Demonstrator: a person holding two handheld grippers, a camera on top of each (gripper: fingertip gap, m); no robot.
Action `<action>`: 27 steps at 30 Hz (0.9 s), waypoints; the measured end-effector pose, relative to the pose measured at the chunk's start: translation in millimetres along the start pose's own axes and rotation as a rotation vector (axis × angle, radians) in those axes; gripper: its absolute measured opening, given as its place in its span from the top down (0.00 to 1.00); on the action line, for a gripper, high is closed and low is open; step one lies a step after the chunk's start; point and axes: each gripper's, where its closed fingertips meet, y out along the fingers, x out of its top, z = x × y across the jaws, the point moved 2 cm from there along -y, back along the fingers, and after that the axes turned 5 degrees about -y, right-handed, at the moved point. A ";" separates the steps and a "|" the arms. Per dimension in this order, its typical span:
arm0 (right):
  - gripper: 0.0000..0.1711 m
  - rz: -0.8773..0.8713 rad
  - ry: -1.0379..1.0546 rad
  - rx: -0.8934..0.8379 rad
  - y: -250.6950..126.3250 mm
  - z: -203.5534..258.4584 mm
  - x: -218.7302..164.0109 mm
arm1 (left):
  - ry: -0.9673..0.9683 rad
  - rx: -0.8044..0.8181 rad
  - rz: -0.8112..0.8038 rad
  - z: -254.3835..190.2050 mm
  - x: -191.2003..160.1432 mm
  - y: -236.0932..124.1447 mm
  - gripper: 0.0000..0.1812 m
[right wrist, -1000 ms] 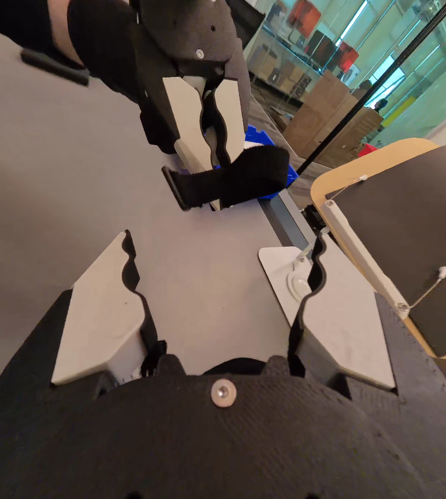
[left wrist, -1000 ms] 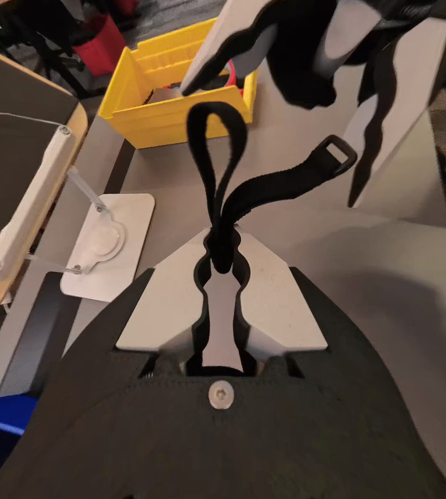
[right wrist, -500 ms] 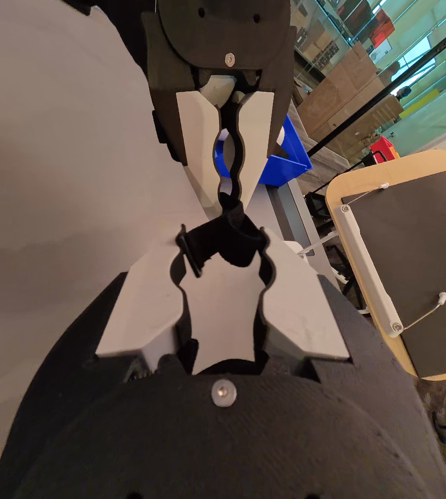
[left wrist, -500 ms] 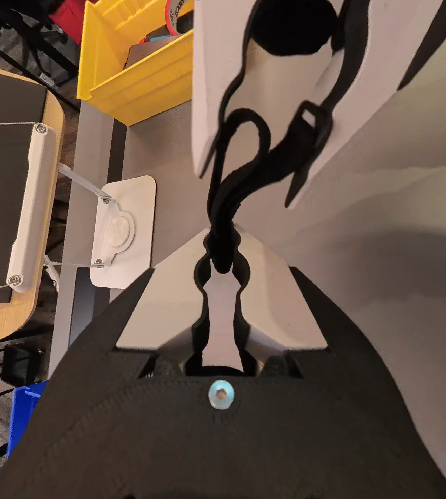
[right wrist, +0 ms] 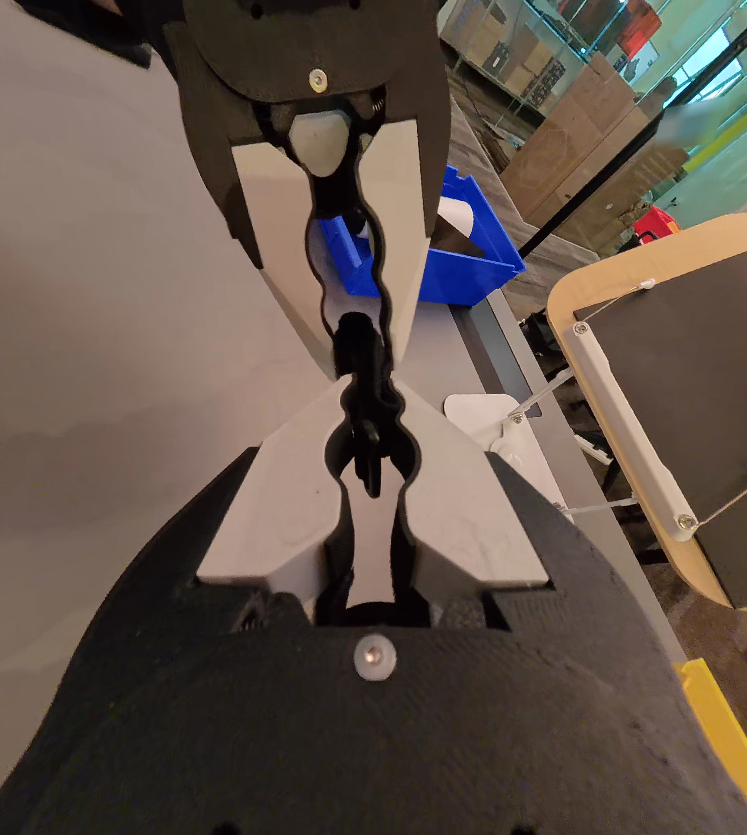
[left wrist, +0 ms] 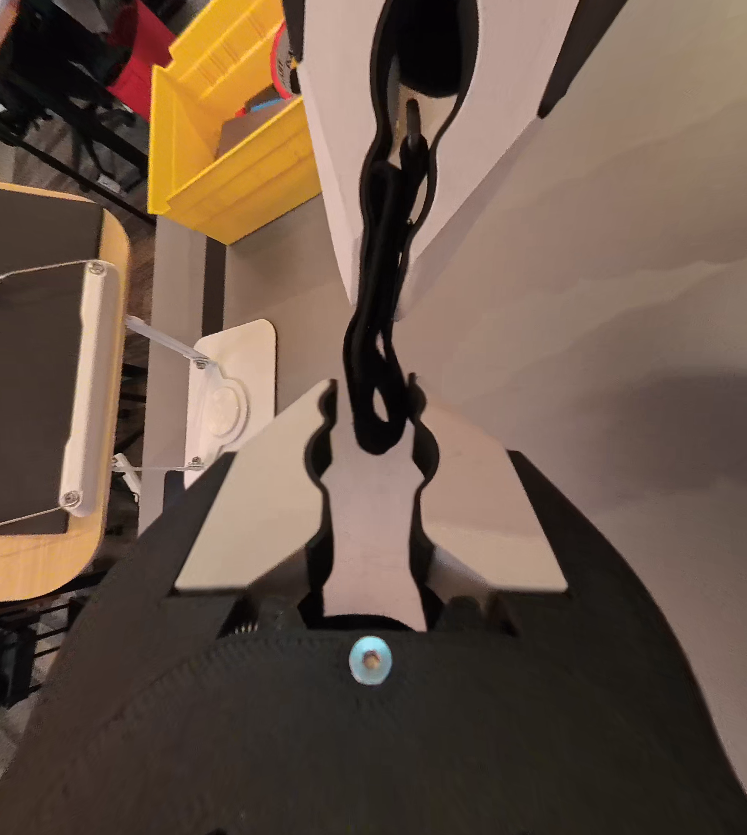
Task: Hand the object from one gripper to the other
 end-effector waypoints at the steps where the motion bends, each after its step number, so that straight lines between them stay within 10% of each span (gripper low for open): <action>1: 0.96 -0.005 0.009 -0.004 -1.3 -1.4 -0.9 | 0.004 0.017 0.002 2.1 0.1 -1.1 0.79; 8: 0.96 -0.150 0.122 -0.050 -21.3 -18.5 1.5 | -0.098 0.053 -0.082 8.6 1.3 -12.9 0.58; 20: 0.96 -1.086 0.682 -0.098 -80.7 -69.5 33.4 | -0.634 -0.017 -0.852 31.1 67.2 -47.9 0.63; 27: 0.95 -1.319 0.826 0.010 -72.5 -65.1 43.1 | -0.665 -0.036 -1.092 40.9 109.3 -58.8 0.72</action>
